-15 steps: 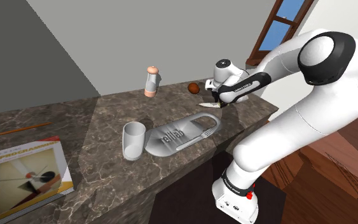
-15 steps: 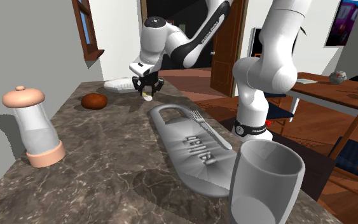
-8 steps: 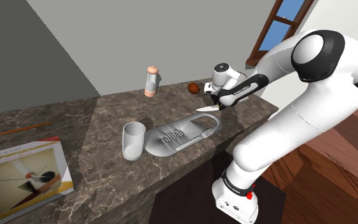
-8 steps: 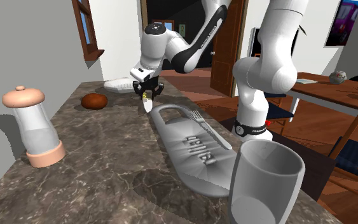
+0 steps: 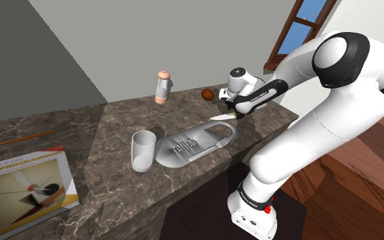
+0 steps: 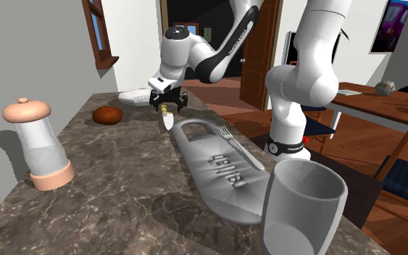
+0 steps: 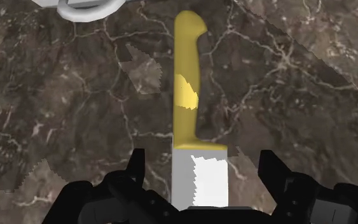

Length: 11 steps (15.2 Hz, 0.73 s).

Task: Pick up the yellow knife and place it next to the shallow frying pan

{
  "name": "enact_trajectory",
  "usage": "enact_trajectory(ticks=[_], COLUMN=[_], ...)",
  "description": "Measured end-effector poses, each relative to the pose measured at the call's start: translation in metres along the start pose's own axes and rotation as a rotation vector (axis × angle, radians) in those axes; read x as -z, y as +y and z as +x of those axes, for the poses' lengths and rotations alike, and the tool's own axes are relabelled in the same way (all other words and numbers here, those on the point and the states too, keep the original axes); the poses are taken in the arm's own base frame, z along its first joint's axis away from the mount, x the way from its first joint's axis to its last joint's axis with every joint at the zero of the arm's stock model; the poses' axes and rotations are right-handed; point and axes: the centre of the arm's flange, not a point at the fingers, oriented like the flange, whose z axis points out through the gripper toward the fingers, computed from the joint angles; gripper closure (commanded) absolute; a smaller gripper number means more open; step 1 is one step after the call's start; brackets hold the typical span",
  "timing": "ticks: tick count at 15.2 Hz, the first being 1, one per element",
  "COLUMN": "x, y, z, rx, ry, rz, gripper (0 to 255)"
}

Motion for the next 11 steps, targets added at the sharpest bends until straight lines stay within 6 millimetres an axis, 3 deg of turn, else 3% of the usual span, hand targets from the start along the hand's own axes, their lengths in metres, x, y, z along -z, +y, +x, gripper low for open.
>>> enact_trajectory(ticks=[2, 6, 11], x=[0.006, 0.044, 0.050], y=[-0.001, 0.001, 0.000], z=[0.000, 0.000, 0.000], rx=[0.000, 0.000, 0.000], ry=[0.000, 0.000, 0.000], rz=[-0.001, -0.002, 0.000], gripper=[0, 0, 0])
